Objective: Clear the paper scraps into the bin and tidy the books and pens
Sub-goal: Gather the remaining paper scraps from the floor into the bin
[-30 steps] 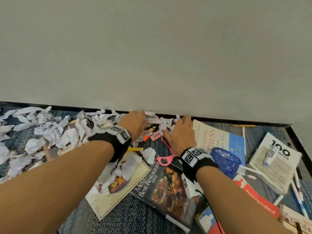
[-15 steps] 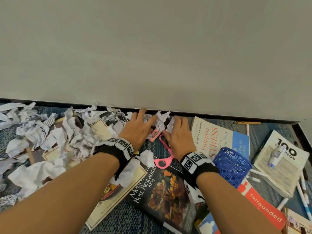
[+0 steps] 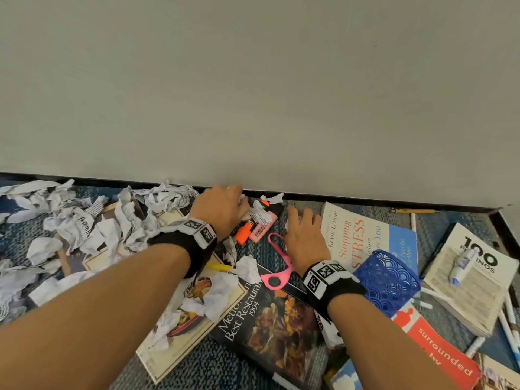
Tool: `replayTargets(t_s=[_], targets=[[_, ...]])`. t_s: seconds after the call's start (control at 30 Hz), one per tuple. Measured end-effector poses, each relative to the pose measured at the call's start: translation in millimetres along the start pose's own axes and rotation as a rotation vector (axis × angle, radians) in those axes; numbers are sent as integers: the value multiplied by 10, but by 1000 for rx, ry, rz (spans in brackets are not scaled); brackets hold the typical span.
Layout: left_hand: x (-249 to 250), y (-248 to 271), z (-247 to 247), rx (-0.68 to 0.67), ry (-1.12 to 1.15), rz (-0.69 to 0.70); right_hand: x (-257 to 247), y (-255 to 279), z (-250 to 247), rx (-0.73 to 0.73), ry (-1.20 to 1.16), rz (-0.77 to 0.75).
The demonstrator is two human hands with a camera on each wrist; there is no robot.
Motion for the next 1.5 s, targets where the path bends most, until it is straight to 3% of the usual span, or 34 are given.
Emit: replayTargets(t_s=[0.13,0.23,0.4,0.53,0.63,0.73,0.8,0.87,1.0,1.07,1.2,1.3,1.4,1.5], targets=[[-123,8,-294,1,28,-33,113,-78,-76,-68,-247,100],[-241,91,-278,-96,25,-15,50,-100,-351,82,-305,84],[-345,246,23,-282,-1,-33,-509,-163,-406,40,-246,-151],[-196,387,255,-418,27,3,-600,-160,-170,-115,-130,-131],[-56,597,487,-486,-39,97,-657,-114,-244,12,-131,-194],[-46,599,546,-412,-103,147,-477,-123,-472,193,-275,-114],[-57,574,549,-409,-35,139,-267,-168,-530,218,-336,-1],[-45,560,544,-418,3,156,-186,-223,-466,156,-324,2],[-61,547,555,-451,44,135,-296,-181,-230,8,-236,-158],[-64,528,535,-464,76,113,-233,-193,-186,-17,-250,-95],[-103,436,242,-326,224,44,-49,-181,-227,-72,-195,54],[-264,345,-145,-174,439,-60,-33,-82,-468,104,-243,69],[-463,283,-581,-47,558,-132,-301,47,-658,289,-438,-35],[-607,330,-875,-54,512,-135,-829,239,-748,326,-536,-249]])
Point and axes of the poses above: each hand's wrist, its own y-axis away from the middle knuckle, its own z-axis out of the palm, x = y × z, the point moved 9 cm from there along -y, towards the middle knuckle, and after that the axes turned 2 degrees about z, right-handed, at the moved point
